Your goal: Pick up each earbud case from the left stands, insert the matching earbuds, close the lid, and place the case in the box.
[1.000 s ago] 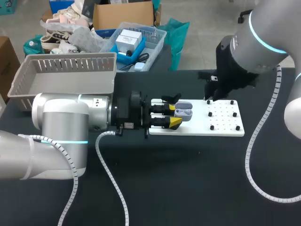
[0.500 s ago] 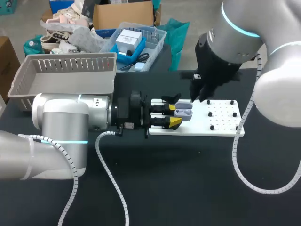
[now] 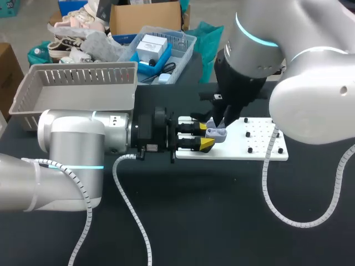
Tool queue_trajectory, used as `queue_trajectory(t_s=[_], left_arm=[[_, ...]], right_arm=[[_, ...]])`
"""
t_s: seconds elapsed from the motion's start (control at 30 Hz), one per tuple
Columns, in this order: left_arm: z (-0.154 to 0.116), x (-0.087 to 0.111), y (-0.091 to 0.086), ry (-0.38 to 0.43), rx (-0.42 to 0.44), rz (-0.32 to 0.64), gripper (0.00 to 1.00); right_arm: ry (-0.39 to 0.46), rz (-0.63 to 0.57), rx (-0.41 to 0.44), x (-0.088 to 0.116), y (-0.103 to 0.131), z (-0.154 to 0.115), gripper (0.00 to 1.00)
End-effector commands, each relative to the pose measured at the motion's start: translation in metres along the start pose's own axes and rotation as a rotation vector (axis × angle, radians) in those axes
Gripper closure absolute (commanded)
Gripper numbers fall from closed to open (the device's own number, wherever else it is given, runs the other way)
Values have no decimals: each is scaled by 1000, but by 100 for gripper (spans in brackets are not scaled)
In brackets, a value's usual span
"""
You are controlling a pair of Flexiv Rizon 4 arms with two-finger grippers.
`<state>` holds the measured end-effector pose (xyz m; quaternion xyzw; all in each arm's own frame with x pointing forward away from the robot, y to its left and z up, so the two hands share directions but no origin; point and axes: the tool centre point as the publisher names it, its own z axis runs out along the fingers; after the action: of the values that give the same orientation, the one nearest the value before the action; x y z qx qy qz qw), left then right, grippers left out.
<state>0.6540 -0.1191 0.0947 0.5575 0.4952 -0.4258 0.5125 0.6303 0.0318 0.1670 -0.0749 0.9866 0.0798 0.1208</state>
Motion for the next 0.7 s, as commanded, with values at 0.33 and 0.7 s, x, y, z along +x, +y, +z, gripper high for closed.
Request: queue_trajectory(t_s=[0.33, 0.7], left_arm=[[1, 1, 0, 0, -2, 1, 100], [1, 1, 0, 0, -2, 1, 100]], right_arm=[[-21, -21, 8, 4, 9, 8, 100], [-37, -24, 20, 0, 10, 14, 100]])
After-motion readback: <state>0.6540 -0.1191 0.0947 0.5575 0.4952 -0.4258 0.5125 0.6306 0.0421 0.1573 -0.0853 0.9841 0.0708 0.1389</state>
